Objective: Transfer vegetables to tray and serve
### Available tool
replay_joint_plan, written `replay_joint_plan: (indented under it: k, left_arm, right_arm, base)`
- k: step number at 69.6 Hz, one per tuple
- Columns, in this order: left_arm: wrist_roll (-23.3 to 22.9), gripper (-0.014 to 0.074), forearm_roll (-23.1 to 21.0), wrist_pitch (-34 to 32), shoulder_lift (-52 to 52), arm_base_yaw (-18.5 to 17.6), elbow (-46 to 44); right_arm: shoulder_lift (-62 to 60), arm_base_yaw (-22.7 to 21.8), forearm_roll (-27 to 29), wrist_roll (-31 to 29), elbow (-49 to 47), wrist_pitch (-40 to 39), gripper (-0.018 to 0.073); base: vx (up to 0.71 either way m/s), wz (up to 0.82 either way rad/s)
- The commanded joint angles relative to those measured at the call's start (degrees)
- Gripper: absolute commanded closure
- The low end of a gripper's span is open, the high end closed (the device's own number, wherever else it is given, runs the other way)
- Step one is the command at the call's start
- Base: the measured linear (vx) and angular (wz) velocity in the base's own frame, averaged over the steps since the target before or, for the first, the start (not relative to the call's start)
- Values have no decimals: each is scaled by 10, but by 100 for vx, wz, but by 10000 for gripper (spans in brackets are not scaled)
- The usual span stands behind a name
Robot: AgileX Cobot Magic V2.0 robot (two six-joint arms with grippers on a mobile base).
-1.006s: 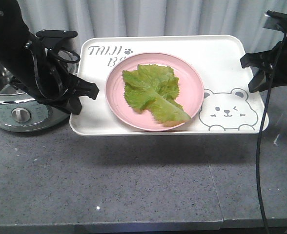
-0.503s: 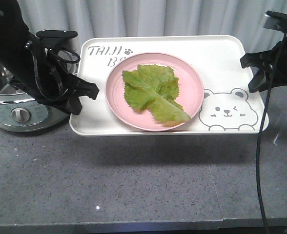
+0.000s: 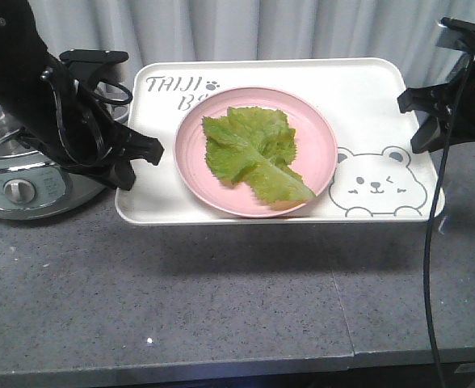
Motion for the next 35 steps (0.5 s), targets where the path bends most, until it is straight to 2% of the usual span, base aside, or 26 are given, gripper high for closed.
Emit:
replay_joint_plan:
  k: [1, 35]
  left_arm:
    - [16, 602, -41, -10, -30, -11, -17]
    - [16, 602, -42, -10, -30, -11, -17]
  right_arm:
    - [-33, 3, 43, -9, -15, 11, 565]
    - [-33, 3, 43, -9, -15, 11, 565]
  base:
    - [-3, -11]
    - [-2, -14]
